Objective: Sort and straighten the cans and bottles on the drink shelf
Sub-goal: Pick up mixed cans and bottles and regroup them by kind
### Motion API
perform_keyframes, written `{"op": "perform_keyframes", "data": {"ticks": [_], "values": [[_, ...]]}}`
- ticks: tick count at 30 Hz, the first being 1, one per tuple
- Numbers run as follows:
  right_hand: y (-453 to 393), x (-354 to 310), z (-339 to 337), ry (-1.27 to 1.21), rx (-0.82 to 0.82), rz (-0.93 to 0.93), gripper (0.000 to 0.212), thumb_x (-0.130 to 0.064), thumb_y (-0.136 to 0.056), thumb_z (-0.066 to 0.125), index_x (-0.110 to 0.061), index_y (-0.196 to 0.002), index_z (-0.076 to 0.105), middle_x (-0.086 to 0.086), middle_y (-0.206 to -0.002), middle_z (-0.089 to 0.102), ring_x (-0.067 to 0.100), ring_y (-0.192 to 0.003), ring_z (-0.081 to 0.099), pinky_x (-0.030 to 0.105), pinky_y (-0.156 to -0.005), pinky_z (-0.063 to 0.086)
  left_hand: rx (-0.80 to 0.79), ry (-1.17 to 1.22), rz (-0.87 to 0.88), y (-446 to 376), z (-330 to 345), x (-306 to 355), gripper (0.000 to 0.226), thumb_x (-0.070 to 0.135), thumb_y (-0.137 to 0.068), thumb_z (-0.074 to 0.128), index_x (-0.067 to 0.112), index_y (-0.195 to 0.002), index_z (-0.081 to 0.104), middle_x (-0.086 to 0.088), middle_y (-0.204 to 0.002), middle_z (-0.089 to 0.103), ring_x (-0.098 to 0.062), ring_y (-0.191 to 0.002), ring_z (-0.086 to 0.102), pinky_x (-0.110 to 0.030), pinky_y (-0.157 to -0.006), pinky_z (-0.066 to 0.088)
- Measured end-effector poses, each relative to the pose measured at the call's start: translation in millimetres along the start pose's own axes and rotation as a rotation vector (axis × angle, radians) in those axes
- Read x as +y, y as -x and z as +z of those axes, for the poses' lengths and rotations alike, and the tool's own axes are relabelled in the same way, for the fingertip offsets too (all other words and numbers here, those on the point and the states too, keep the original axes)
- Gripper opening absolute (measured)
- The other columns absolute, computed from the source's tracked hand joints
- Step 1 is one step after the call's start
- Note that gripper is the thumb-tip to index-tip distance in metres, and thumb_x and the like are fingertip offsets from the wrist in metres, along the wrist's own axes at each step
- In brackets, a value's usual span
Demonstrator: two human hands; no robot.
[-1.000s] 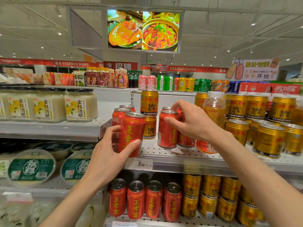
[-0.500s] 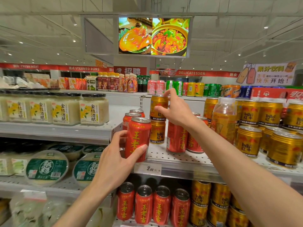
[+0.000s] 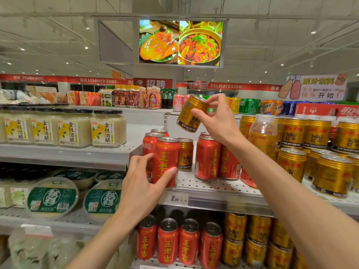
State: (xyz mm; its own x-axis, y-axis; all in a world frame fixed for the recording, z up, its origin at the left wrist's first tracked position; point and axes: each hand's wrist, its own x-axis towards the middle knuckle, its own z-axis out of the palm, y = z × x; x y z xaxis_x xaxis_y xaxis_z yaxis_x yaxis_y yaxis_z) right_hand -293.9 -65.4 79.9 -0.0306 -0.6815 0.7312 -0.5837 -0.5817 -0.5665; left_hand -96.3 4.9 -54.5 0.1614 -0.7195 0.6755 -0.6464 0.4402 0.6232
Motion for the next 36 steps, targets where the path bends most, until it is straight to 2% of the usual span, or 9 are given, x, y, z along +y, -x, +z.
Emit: {"op": "perform_keyframes", "data": {"ticks": [5, 9, 12, 17, 20, 21, 24, 29, 36], "values": [[13.0, -6.3, -27.4, -0.035, -0.012, 0.011, 0.042, -0.043, -0.091, 0.07, -0.022, -0.119, 0.046, -0.002, -0.119, 0.056, 0.002, -0.09, 0.057, 0.022, -0.074, 0.049, 0.035, -0.054, 0.066, -5.8, 14.0, 3.7, 0.07, 0.066, -0.078, 0.069, 0.03, -0.134, 0.048, 0.014, -0.114, 0.054, -0.008, -0.104, 0.055, -0.027, -0.088, 0.045], [25.9, -1.5, -40.2, -0.052, 0.001, 0.046, 0.044, -0.048, -0.087, 0.071, -0.027, -0.117, 0.047, -0.002, -0.121, 0.059, 0.011, -0.095, 0.065, 0.043, -0.087, 0.058, 0.071, -0.072, 0.111, -10.6, 26.8, 4.8, 0.067, 0.064, -0.077, 0.071, 0.029, -0.13, 0.049, 0.008, -0.111, 0.057, -0.014, -0.097, 0.058, -0.032, -0.085, 0.049], [34.4, -2.0, -47.3, -0.081, 0.017, 0.067, 0.045, -0.049, -0.087, 0.072, -0.027, -0.116, 0.046, -0.003, -0.119, 0.059, 0.013, -0.097, 0.067, 0.045, -0.088, 0.059, 0.099, -0.09, 0.129, -11.4, 31.8, 3.5, 0.069, 0.058, -0.079, 0.073, 0.021, -0.132, 0.049, 0.001, -0.114, 0.051, -0.018, -0.089, 0.061, -0.031, -0.079, 0.049], [45.6, -3.7, -52.8, -0.135, 0.042, 0.097, 0.045, -0.046, -0.087, 0.074, -0.026, -0.116, 0.046, -0.001, -0.12, 0.06, 0.018, -0.1, 0.068, 0.042, -0.084, 0.061, 0.081, -0.053, 0.132, -12.4, 29.6, -1.2, 0.064, 0.05, -0.08, 0.075, 0.022, -0.13, 0.046, 0.006, -0.091, 0.054, -0.011, -0.075, 0.056, -0.011, -0.063, 0.035], [55.5, -7.3, -56.9, -0.135, 0.041, 0.113, 0.043, -0.044, -0.088, 0.074, -0.025, -0.116, 0.047, -0.003, -0.118, 0.06, 0.011, -0.097, 0.067, 0.025, -0.07, 0.057, 0.065, 0.072, 0.114, -9.6, 25.2, -0.5, 0.058, 0.046, -0.081, 0.076, 0.026, -0.128, 0.047, 0.005, -0.09, 0.056, -0.007, -0.075, 0.058, -0.012, -0.062, 0.041], [59.3, -7.3, -58.4, -0.138, 0.036, 0.12, 0.044, -0.044, -0.088, 0.074, -0.025, -0.117, 0.047, -0.003, -0.118, 0.06, 0.009, -0.096, 0.066, 0.024, -0.07, 0.056, 0.063, 0.122, 0.127, -7.4, 23.4, 2.3, 0.054, 0.044, -0.083, 0.075, 0.027, -0.127, 0.048, 0.005, -0.09, 0.057, -0.007, -0.077, 0.058, -0.012, -0.064, 0.043], [74.4, -5.9, -61.9, -0.185, 0.006, 0.161, 0.043, -0.046, -0.085, 0.076, -0.026, -0.113, 0.049, -0.001, -0.118, 0.062, 0.015, -0.101, 0.068, 0.039, -0.082, 0.062, 0.031, 0.26, 0.182, -1.5, 17.9, 18.3, 0.046, 0.042, -0.086, 0.071, 0.027, -0.125, 0.052, 0.007, -0.095, 0.062, -0.008, -0.086, 0.061, -0.009, -0.072, 0.046], [109.9, 6.6, -69.1, -0.222, -0.082, 0.223, 0.039, -0.045, -0.084, 0.077, -0.027, -0.108, 0.052, 0.0, -0.111, 0.067, 0.018, -0.101, 0.071, 0.04, -0.082, 0.063, -0.135, 0.378, 0.216, 8.7, 29.8, 41.8, 0.054, 0.053, -0.087, 0.069, 0.035, -0.135, 0.051, 0.012, -0.119, 0.059, -0.006, -0.102, 0.065, -0.023, -0.074, 0.056], [138.2, 42.0, -111.1, -0.249, -0.122, 0.243, 0.039, -0.04, -0.082, 0.08, -0.024, -0.104, 0.053, 0.006, -0.107, 0.067, 0.024, -0.094, 0.073, 0.045, -0.077, 0.064, -0.228, 0.346, 0.277, 36.9, 65.2, 68.4, 0.046, 0.056, -0.083, 0.066, 0.039, -0.124, 0.056, 0.02, -0.115, 0.064, -0.007, -0.108, 0.062, -0.024, -0.079, 0.055]]}}
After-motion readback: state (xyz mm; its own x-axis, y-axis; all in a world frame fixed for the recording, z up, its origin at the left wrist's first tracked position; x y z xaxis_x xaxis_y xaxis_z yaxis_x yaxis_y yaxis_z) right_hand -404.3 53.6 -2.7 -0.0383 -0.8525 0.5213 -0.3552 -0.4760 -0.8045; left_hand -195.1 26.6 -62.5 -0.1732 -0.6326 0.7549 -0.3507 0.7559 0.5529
